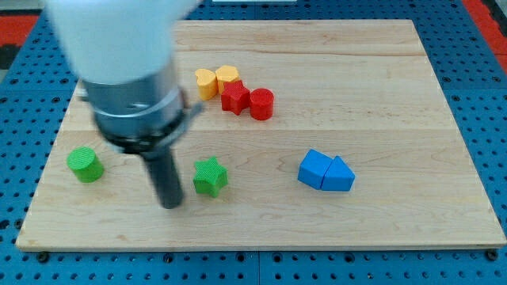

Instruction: Move green circle to the bottom center

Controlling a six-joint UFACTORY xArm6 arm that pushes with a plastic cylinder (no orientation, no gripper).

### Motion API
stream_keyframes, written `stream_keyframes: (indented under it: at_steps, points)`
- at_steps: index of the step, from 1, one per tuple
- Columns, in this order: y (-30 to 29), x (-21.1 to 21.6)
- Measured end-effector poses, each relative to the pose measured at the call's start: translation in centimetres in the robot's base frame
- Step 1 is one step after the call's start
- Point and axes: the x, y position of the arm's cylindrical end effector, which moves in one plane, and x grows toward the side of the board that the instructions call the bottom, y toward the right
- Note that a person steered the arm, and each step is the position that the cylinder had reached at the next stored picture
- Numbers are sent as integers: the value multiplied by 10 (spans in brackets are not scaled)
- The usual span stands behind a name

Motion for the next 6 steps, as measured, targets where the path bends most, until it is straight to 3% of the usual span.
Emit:
stream_keyframes:
  at_steps: [1, 3, 4, 6]
  points:
    - [24, -20]
    - [138, -28]
    - [145, -28]
    - [-33, -26]
